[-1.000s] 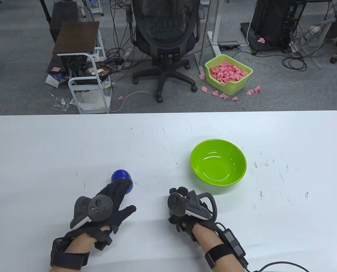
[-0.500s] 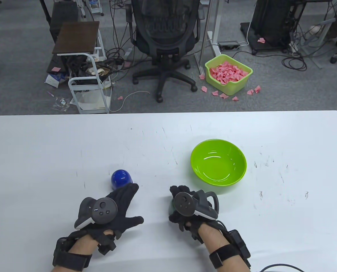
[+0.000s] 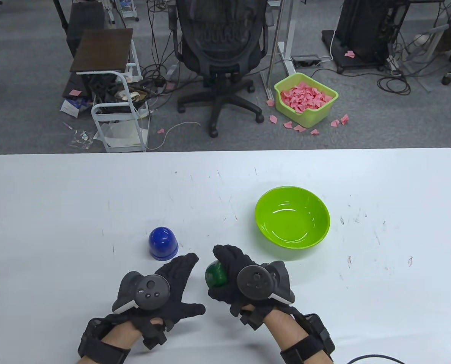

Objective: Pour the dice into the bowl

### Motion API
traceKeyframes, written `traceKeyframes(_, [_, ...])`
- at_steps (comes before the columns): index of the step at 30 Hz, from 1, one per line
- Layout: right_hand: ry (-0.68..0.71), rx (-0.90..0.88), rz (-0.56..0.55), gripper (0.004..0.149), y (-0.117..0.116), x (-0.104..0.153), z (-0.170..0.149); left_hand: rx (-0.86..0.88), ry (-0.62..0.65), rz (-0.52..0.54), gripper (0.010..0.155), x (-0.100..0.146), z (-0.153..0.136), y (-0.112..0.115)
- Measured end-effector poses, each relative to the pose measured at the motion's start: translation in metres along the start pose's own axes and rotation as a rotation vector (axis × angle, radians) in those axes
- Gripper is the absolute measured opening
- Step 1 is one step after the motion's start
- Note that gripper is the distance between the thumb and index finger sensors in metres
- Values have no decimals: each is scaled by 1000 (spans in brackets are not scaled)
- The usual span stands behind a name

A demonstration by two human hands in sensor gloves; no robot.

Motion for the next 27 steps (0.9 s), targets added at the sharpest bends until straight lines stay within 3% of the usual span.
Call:
traceKeyframes(11, [27,-53,16,98,-13,1,25,54,35,83,115,-1,13,2])
traceKeyframes(19, [-16,-112,63,101,-22,0,24,45,35,91,117,-2,12,3])
traceKeyframes(27, [-20,-149,55,98,-15,1,20,31,72,122,114,-1,9,-5])
Point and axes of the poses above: the tracker on the back of each hand, its own z axis roughly to the thumb side, its own x axis roughly from the fingertips to the wrist, y = z × x, the point moved 3 cm from there along -x, roughly from the wrist to the fingertips
